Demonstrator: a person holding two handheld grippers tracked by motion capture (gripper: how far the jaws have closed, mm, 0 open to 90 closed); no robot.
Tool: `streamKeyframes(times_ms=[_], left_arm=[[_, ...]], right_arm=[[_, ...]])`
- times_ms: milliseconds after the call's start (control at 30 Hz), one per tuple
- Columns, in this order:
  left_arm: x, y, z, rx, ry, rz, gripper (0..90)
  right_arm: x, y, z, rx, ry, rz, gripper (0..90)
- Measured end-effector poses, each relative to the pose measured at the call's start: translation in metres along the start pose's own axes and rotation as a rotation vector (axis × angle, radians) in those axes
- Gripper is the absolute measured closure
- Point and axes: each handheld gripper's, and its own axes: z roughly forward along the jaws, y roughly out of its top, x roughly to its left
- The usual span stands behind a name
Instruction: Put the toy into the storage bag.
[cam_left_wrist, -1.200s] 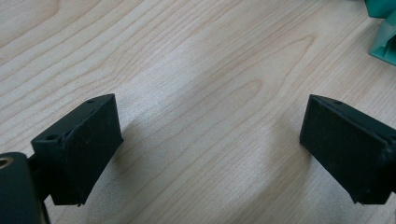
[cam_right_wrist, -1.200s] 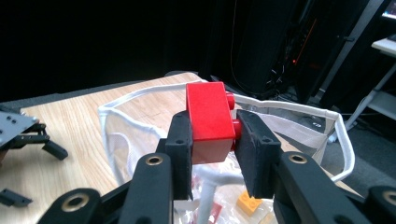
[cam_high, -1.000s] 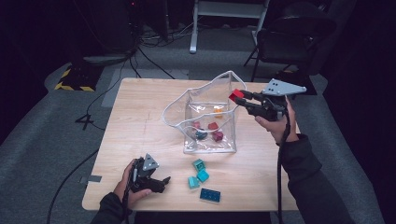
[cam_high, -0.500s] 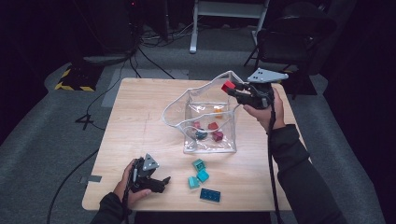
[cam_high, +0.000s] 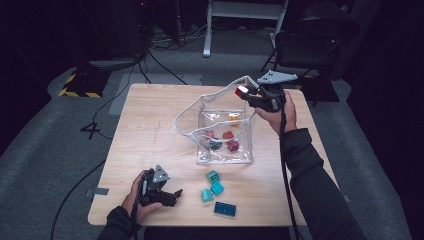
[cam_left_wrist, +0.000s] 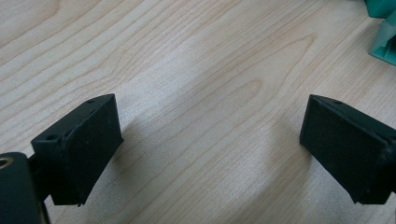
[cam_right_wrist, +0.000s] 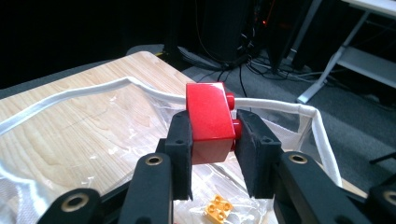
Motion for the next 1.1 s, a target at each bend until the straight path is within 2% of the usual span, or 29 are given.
streamKeyframes(times_ms=[167,367,433,500,633,800,967,1100], left_arm=[[0.000,0.000,0.000,0.000,0.000,0.000,5.7],[0.000,0.000,0.000,0.000,0.000,0.000,5.7],[0.000,0.000,0.000,0.000,0.000,0.000,5.7],[0.000,0.000,0.000,0.000,0.000,0.000,5.7],[0.000,0.000,0.000,0.000,0.000,0.000,5.8],[0.000,0.000,0.000,0.000,0.000,0.000,5.7],[0.000,0.000,0.000,0.000,0.000,0.000,5.7],[0.000,0.000,0.000,0.000,0.000,0.000,5.7]], right_arm=[[-0.002,-0.001,0.009,0.024,-0.026,0.004,68.1],[-0.004,-0.002,0.014,0.037,-0.030,0.014,67.7],[-0.003,-0.003,0.015,0.038,-0.033,0.015,66.1],[-0.003,-0.003,0.015,0.040,-0.046,0.013,59.8],[-0.002,-0.004,0.015,0.040,-0.049,0.008,58.9],[-0.002,-0.004,0.010,0.023,-0.044,0.019,51.9],[-0.002,-0.005,-0.003,-0.007,-0.030,0.022,45.9],[0.000,-0.009,-0.014,-0.035,-0.009,-0.001,41.2]])
